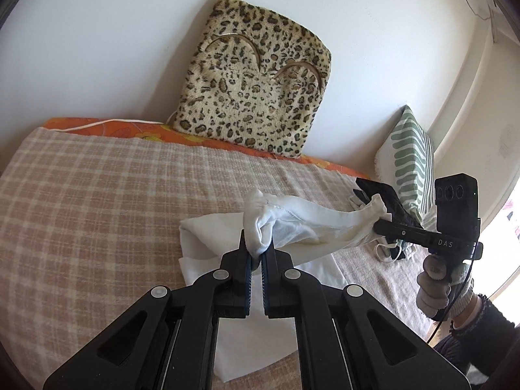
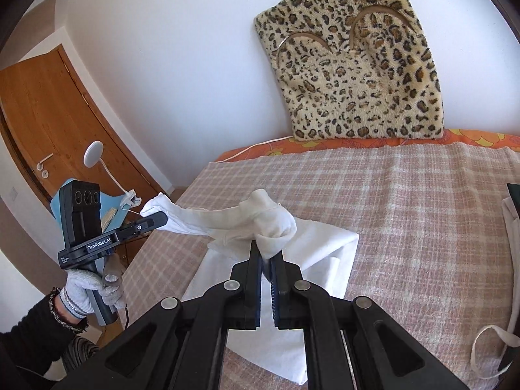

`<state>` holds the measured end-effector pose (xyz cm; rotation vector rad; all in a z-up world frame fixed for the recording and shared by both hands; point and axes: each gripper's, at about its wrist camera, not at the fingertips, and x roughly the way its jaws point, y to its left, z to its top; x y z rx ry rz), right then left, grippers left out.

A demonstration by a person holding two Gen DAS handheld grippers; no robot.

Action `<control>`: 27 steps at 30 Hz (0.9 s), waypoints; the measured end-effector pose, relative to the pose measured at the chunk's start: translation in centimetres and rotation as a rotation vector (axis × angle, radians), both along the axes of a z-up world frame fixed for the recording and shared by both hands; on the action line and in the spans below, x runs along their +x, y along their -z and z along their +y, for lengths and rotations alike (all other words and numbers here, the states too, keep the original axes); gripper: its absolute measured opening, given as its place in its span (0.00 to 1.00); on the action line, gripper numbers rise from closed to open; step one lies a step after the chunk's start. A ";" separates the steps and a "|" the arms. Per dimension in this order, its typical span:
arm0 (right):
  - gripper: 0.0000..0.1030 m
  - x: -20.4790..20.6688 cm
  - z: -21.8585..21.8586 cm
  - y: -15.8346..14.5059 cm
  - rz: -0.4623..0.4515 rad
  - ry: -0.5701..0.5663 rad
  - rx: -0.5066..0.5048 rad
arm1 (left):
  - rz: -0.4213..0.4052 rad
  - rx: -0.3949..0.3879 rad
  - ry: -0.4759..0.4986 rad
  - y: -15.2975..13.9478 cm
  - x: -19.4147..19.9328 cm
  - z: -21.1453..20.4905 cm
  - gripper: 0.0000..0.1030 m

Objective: Fold small clothes
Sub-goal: 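Fold the collar end over onto the folded hem with both tools, then open both tools and release the shirt bundle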

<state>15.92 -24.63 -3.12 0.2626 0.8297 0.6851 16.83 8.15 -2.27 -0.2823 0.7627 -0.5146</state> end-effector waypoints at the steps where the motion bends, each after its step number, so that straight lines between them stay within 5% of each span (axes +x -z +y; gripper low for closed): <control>1: 0.02 -0.6 0.0 0.4 0.006 -0.001 -0.010 | 0.011 0.017 0.008 0.6 -0.6 -0.2 0.03; 6: 0.02 -3.1 0.1 2.6 0.027 -0.012 -0.051 | 0.049 0.107 0.044 3.7 -3.0 -1.0 0.03; 15: 0.09 -6.4 1.5 4.1 -0.082 -0.070 -0.305 | 0.035 0.261 0.102 4.8 -5.8 -1.6 0.10; 16: 0.11 -6.7 1.4 4.0 -0.088 -0.076 -0.325 | 0.035 0.277 0.120 4.8 -6.3 -1.6 0.11; 19: 0.37 -7.8 0.4 3.5 -0.102 -0.102 -0.377 | 0.037 0.328 0.150 5.0 -8.3 -1.0 0.11; 27: 0.33 -8.2 -1.5 1.5 -0.138 -0.055 -0.307 | 0.000 0.222 0.085 2.2 -7.7 0.5 0.11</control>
